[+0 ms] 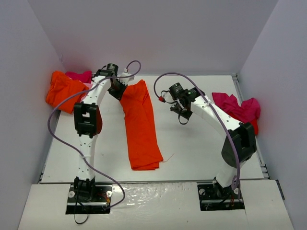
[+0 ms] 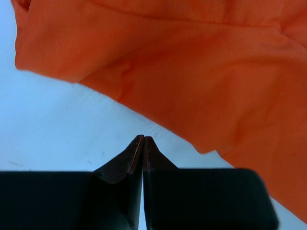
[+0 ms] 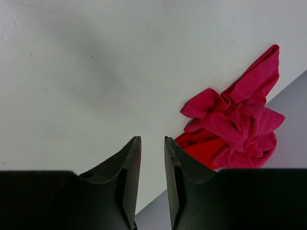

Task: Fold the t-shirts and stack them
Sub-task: Fold the tshirt

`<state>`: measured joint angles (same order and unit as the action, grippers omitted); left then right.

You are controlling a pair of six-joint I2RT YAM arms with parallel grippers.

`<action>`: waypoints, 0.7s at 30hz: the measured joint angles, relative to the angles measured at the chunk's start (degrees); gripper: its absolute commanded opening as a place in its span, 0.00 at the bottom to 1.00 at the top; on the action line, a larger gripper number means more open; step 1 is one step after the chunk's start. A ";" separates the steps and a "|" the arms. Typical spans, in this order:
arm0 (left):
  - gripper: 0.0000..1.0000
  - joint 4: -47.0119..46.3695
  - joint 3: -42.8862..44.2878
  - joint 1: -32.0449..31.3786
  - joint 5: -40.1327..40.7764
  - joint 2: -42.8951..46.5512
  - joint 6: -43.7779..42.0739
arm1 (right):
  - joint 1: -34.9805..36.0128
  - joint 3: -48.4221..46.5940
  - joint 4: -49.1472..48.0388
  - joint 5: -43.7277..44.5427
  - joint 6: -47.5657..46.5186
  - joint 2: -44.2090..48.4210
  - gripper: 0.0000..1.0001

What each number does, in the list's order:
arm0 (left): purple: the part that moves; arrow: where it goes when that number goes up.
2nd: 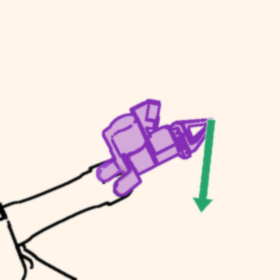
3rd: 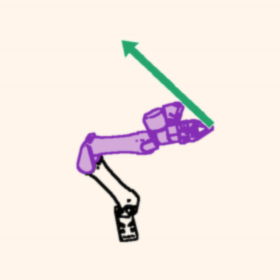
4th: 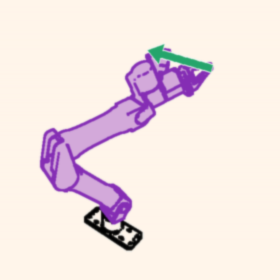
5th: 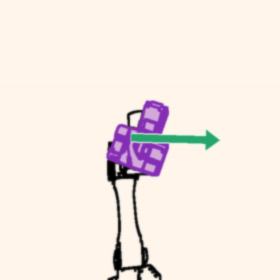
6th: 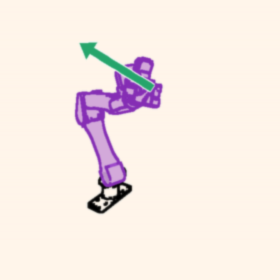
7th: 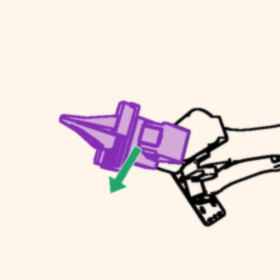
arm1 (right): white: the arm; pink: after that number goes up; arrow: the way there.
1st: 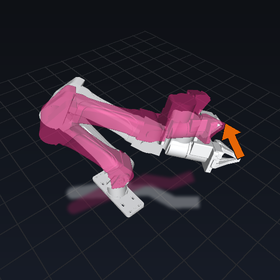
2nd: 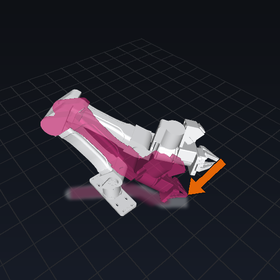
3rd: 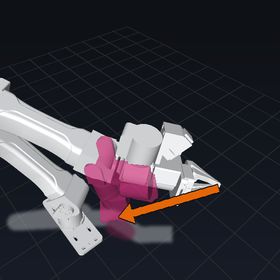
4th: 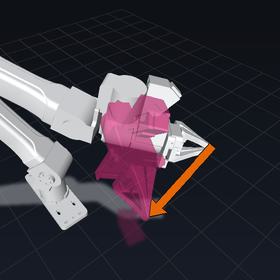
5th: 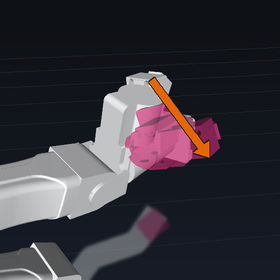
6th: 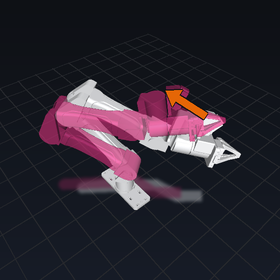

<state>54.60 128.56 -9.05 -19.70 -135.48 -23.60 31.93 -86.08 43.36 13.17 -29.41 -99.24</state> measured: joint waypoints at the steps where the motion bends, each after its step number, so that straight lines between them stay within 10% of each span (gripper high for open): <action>1: 0.00 -0.08 1.87 -0.20 -0.02 -1.68 -0.11 | -0.24 0.37 -0.07 -0.20 0.19 0.56 0.24; 8: 0.01 0.69 8.70 -1.01 -0.17 -9.90 -0.61 | -0.59 3.28 -0.78 -1.12 1.45 2.44 0.24; 14: 0.45 1.00 15.12 -1.14 1.45 -13.35 -0.62 | -0.78 4.51 -1.17 -1.86 2.38 2.53 0.23; 21: 0.50 -3.55 18.74 -2.13 8.68 -16.24 -0.53 | -0.84 7.76 -2.31 -2.34 2.84 3.52 0.23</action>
<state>51.04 147.30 -11.18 -11.03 -151.72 -24.13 31.09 -78.32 41.05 10.83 -26.57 -95.72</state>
